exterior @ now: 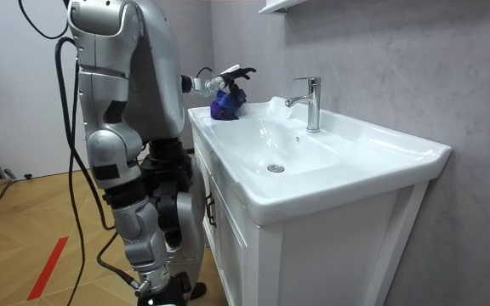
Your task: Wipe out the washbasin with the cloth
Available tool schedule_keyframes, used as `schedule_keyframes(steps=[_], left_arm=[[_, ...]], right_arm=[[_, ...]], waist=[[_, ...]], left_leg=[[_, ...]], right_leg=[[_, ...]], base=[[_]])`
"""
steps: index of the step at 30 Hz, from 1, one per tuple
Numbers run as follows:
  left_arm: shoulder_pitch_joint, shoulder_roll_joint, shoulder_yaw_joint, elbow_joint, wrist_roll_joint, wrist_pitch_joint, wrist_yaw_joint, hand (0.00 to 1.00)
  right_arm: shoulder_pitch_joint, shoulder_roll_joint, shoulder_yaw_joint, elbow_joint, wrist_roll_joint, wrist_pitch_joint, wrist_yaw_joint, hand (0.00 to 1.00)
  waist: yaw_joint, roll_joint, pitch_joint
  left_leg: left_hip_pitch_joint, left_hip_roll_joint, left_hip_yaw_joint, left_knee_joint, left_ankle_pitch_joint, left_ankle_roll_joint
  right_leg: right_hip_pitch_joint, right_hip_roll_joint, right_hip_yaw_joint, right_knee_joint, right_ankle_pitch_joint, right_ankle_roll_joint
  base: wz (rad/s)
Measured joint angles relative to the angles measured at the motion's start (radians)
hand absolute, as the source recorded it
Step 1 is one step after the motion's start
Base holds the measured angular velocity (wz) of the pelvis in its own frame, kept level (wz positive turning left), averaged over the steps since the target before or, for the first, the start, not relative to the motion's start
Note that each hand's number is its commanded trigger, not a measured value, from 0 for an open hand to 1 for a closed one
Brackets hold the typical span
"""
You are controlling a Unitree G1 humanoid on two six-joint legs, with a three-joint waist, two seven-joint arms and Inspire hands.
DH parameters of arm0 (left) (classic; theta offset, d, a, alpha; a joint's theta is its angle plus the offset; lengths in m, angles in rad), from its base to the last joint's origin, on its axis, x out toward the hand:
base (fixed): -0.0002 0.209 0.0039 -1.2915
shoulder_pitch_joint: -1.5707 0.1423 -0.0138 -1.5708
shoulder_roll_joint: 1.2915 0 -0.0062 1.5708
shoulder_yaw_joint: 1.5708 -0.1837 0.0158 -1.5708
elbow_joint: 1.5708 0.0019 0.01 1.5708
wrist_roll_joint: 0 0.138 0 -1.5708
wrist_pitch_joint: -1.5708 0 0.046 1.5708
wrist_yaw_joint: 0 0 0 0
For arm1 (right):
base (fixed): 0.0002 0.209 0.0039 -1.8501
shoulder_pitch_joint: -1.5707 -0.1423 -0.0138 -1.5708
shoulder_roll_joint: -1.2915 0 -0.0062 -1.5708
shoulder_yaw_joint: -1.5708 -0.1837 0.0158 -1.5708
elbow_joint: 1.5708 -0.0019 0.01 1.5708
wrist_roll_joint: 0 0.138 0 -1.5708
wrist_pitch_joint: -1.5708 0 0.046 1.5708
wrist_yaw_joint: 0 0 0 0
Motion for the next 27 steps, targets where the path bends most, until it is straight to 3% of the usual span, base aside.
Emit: schedule_keyframes(steps=[12,15,20,27], left_arm=[[-0.025,0.000,0.000,-0.032,-0.035,-0.001,-0.003,0.00],[-0.027,-0.007,0.000,-0.037,-0.094,-0.004,-0.020,0.00],[-0.019,-0.061,-0.001,-0.042,-0.297,-0.004,-0.099,0.00],[-0.010,-0.074,-0.012,-0.041,-0.423,-0.003,-0.188,0.00]], right_arm=[[-0.008,0.003,0.000,0.006,-0.006,0.000,-0.010,0.00],[-0.017,0.003,0.000,0.005,-0.011,0.000,-0.011,0.00],[-0.028,0.012,0.005,0.004,-0.009,0.000,-0.011,0.00],[-0.044,0.025,0.006,-0.005,0.016,0.000,-0.022,0.00]], waist=[[-0.024,-0.002,0.0034],[-0.025,-0.004,0.0036],[-0.015,-0.018,-0.0002],[-0.010,-0.037,-0.0040]], left_leg=[[-0.004,0.000,0.000,0.000,0.000,0.000],[-0.006,0.000,0.003,0.000,0.000,0.000],[-0.002,0.000,0.003,-0.001,0.000,0.000],[-0.002,0.000,0.011,0.000,0.000,0.000]], right_leg=[[-0.004,0.001,0.003,0.000,0.000,0.000],[-0.005,0.001,0.003,0.000,0.000,0.000],[-0.004,0.002,0.003,0.001,0.000,0.000],[-0.005,0.002,0.007,0.001,0.000,0.000]], base=[[0.00],[0.00],[0.00],[-0.03]])
